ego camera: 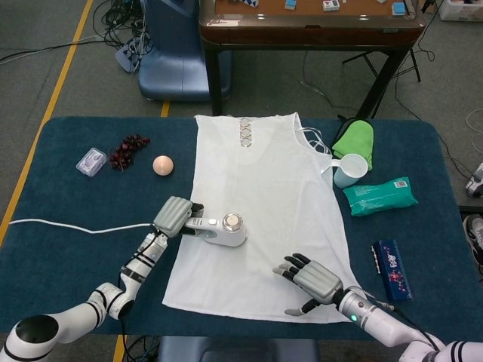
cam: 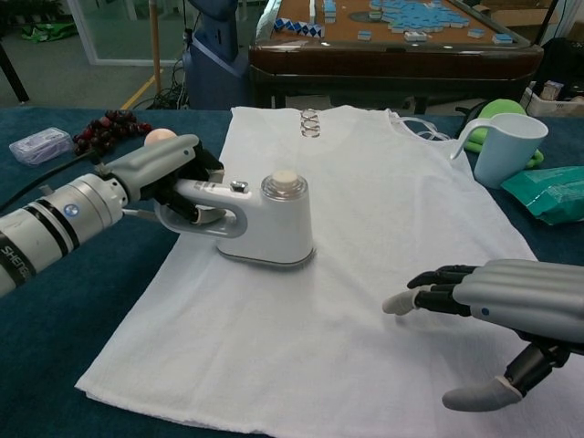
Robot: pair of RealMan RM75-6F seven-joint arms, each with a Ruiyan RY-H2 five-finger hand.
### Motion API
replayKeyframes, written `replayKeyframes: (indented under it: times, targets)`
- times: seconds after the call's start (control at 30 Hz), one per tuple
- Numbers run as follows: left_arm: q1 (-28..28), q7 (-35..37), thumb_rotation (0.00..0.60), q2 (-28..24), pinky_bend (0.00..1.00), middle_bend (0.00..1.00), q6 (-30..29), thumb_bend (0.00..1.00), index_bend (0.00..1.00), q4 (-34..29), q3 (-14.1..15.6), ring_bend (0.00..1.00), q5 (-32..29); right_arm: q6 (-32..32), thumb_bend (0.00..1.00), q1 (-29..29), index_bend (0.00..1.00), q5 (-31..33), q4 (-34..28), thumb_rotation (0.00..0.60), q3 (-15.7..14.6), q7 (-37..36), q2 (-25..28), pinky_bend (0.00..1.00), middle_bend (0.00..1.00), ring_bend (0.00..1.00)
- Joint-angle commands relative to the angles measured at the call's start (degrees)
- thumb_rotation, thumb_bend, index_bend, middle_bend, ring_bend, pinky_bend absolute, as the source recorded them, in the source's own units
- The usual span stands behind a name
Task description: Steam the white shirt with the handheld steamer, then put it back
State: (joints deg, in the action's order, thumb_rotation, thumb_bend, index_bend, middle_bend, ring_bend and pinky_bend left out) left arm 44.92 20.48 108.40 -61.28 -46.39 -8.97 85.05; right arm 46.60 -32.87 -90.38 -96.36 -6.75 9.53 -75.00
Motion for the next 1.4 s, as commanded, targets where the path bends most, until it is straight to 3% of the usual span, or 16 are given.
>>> replayKeyframes:
  times: [0.03, 0.8, 1.4]
  targets:
    - [0.2, 0.91, 0.6, 1.14, 0.77, 0.96, -0.14, 0.25, 0.85, 1.75, 0.31, 0.82, 0.07, -0.14, 0.0, -0.03, 0.02, 0.14, 0.1, 0.22, -0.18, 0.1, -0.18, 0.04, 0.14, 0.03]
    - [0.48, 3.24, 0.6, 6.65, 0.77, 0.93, -4.88, 0.25, 0.83, 9.15, 2.67, 0.79, 2.84, -0.38, 0.0, -0.18, 0.02, 1.49, -0.43, 0.219, -1.0, 1.5, -0.8, 0.04, 0.14, 0.03]
    - [0.98, 0.64, 0.6, 8.91, 0.77, 0.87, -4.6, 0.25, 0.78, 9.51, 2.69, 0.73, 2.46, 0.74, 0.0, 0.35, 0.02, 1.21, -0.85, 0.219, -1.76, 0.78, -0.53, 0.04, 0.14, 0.03]
